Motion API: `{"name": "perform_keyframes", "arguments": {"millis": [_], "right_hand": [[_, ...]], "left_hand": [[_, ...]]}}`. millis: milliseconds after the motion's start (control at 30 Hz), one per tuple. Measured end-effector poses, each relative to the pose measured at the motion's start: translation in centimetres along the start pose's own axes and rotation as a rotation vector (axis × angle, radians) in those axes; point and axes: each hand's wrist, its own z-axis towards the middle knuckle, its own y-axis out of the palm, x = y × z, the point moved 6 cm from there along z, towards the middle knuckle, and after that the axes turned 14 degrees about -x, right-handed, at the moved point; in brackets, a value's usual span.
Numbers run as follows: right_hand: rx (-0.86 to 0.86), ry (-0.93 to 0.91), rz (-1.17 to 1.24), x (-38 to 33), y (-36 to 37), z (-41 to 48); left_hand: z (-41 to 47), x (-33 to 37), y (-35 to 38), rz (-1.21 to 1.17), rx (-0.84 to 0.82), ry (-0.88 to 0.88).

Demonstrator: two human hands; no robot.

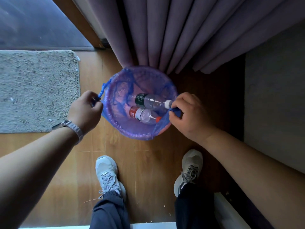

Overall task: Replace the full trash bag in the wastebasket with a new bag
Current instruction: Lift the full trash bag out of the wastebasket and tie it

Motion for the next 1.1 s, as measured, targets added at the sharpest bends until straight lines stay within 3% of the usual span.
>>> {"name": "perform_keyframes", "arguments": {"millis": [167, 300, 400, 567, 933, 1033, 1100], "right_hand": [[-0.01, 0.136, 0.136, 3.2, 1.3, 0.4], [-0.063, 0.524, 0.183, 7.9, 2.7, 0.4], [-0.201, 0.691, 0.317, 10.5, 5.0, -0.1], [-0.41, 0.737, 0.421, 10.6, 8.3, -1.5], [-0.351, 0.906, 0.622, 11.6, 10.0, -4.1], [-0.363, 0.886, 0.563, 12.0, 10.0, -3.8], [-0.285, 0.845, 0.5, 12.1, 9.2, -3.3]], "left_hand": [[2.7, 1.4, 0.8, 0.045, -0.072, 0.025], [5.6, 2.3, 2.4, 0.095, -0.135, 0.007], [7.4, 2.3, 3.1, 0.177, -0.152, 0.023], [8.4, 3.0, 2.8, 0.215, -0.142, 0.153], [9.7, 6.0, 3.2, 0.152, -0.165, 0.295], [10.4, 7.3, 3.3, 0.205, -0.079, 0.338], [10.5, 7.9, 3.3, 0.199, -0.017, 0.336]]}}
